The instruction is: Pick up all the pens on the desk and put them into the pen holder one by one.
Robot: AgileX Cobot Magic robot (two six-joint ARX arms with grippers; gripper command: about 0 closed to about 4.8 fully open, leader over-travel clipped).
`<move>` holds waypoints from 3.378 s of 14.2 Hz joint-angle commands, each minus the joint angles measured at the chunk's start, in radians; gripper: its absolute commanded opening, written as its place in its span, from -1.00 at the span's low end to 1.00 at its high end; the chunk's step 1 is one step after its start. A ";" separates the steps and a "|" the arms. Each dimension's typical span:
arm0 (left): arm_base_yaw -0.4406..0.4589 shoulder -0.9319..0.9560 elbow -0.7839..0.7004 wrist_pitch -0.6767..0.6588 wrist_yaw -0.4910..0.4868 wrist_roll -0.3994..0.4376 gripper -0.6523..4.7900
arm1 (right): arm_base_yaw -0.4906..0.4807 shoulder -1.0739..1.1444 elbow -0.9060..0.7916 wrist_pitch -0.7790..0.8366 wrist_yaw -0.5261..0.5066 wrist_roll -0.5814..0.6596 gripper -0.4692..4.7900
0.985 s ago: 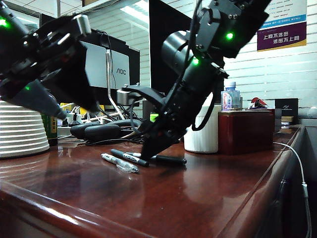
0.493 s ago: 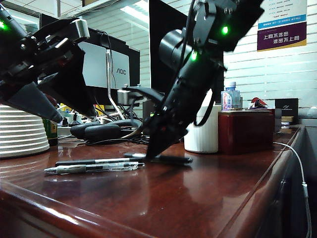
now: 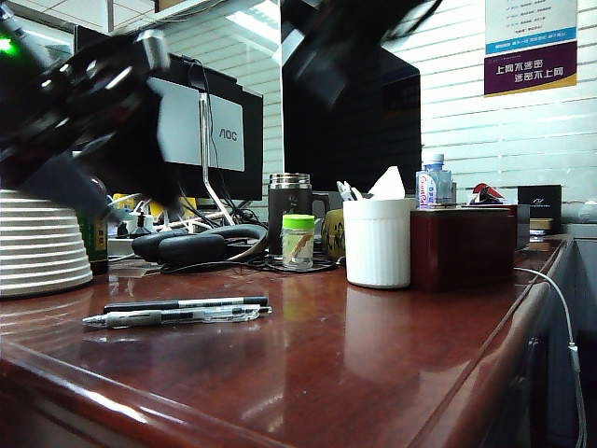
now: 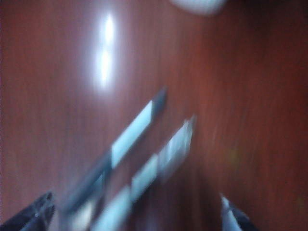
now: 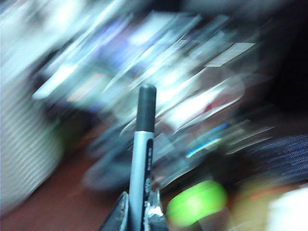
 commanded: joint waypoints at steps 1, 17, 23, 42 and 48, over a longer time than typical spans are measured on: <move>-0.001 -0.003 0.005 0.207 0.031 -0.045 1.00 | -0.094 -0.042 -0.070 0.230 -0.029 0.151 -0.84; -0.001 0.062 0.003 0.167 -0.003 -0.040 1.00 | -0.130 0.195 -0.341 0.640 -0.015 0.157 -0.84; -0.001 0.070 0.003 0.175 0.004 -0.040 1.00 | -0.126 0.195 -0.341 0.631 -0.104 0.158 -0.13; -0.001 0.072 0.003 0.166 0.004 -0.041 1.00 | -0.125 0.195 -0.340 0.344 -0.053 0.067 0.08; -0.001 0.072 0.003 0.167 0.004 -0.041 1.00 | -0.125 0.150 -0.339 0.432 -0.053 0.047 0.09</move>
